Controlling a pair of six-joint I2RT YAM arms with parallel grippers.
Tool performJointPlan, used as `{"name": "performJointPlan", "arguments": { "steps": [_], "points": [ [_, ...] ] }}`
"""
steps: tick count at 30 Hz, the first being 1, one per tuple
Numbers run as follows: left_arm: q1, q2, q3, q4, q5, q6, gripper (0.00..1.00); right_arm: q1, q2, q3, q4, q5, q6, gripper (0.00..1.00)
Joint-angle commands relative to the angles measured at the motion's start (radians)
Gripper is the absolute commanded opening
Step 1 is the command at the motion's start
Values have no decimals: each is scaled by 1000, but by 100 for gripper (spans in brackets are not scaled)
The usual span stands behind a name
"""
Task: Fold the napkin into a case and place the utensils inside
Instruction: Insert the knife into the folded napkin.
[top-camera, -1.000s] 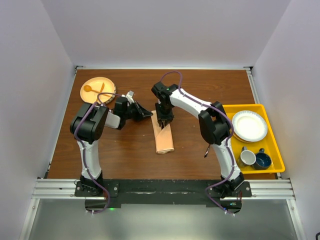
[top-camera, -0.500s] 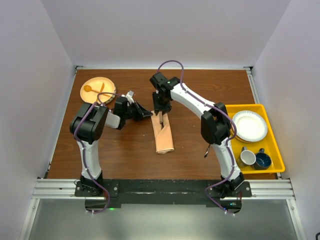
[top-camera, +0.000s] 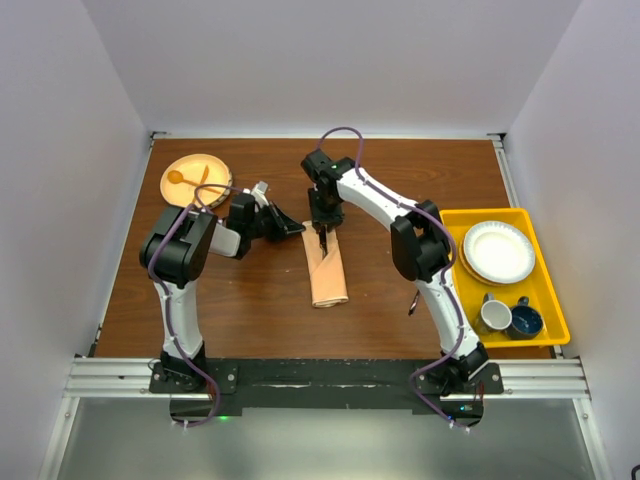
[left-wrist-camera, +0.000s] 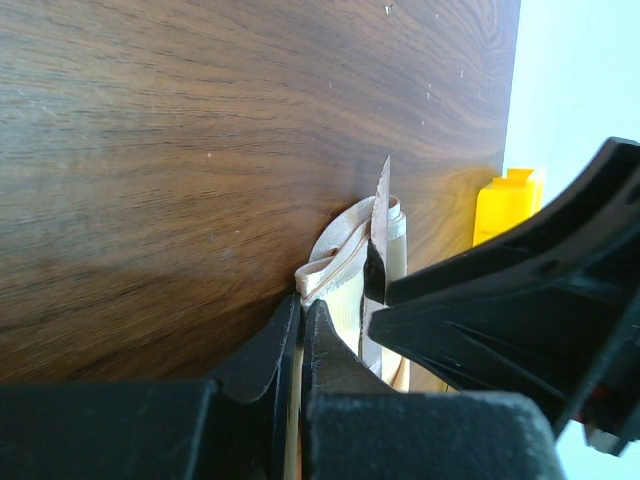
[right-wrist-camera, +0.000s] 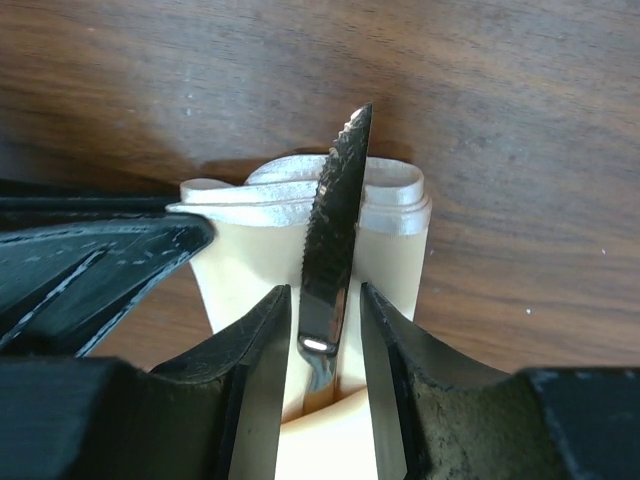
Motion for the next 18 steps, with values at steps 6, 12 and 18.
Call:
{"name": "performJointPlan", "arguments": {
  "steps": [6, 12, 18],
  "points": [
    [14, -2, 8, -42, -30, 40, 0, -1, 33, 85, 25, 33, -18, 37],
    [14, 5, 11, -45, -29, 40, 0, -2, 48, 93, 26, 39, -29, 36],
    [14, 13, 19, -48, -29, 39, 0, -2, 41, 80, 15, 19, -23, 22]
  ]
}}
